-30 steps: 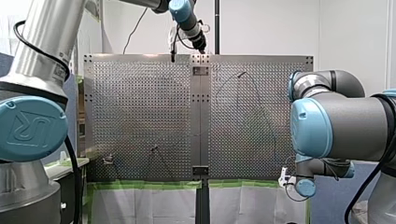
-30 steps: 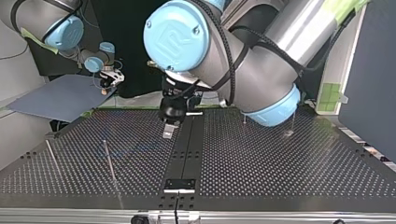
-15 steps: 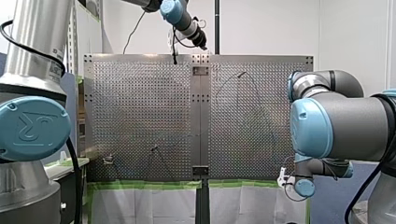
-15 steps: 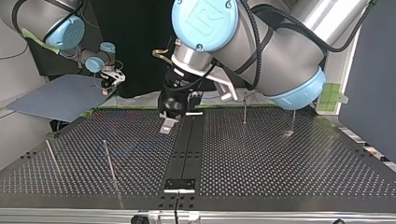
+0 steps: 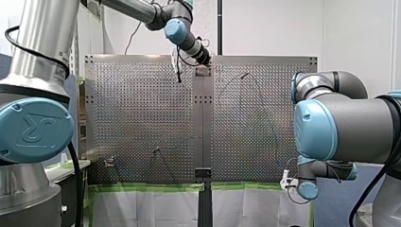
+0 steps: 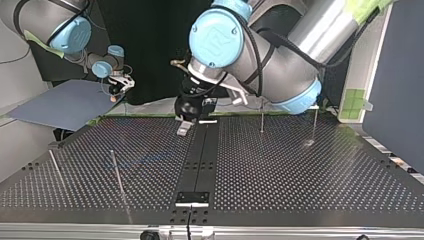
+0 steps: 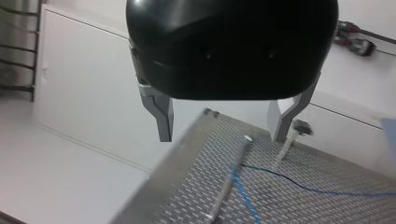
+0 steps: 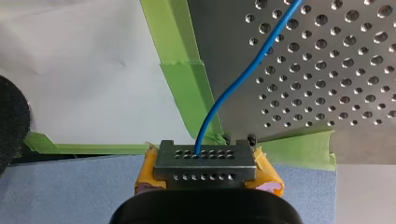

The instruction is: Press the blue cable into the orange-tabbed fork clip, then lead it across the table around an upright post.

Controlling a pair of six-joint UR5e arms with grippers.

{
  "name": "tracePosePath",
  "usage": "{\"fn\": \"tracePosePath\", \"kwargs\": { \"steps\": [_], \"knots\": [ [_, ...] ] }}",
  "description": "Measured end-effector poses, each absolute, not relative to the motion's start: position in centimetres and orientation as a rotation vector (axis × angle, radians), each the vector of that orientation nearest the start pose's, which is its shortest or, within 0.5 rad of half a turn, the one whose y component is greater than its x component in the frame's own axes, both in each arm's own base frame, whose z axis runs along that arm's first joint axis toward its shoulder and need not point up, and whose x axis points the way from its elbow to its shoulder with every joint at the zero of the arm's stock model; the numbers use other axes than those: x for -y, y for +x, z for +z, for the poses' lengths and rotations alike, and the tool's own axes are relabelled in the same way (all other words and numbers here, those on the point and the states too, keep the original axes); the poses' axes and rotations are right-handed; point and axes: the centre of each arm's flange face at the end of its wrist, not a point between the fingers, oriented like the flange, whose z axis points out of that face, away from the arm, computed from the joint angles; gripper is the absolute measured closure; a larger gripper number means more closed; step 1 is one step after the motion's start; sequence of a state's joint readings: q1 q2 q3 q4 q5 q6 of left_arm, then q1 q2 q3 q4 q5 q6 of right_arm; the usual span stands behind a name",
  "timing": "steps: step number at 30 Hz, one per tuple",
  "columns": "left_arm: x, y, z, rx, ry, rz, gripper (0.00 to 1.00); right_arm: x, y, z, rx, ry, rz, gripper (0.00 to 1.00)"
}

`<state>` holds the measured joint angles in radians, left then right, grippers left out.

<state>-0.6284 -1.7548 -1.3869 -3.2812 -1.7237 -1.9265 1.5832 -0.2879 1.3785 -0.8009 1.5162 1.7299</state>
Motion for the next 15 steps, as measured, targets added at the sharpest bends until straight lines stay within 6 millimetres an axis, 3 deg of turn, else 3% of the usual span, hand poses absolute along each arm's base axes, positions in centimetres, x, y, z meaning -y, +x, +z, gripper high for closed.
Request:
{"fn": "tracePosePath", "kwargs": {
  "steps": [15],
  "knots": [
    [43.4,39.8,35.3,-1.844,0.179,-0.486,0.00,65.3,14.9,-18.8,1.525,1.382,1.211,1.00]
  ]
}}
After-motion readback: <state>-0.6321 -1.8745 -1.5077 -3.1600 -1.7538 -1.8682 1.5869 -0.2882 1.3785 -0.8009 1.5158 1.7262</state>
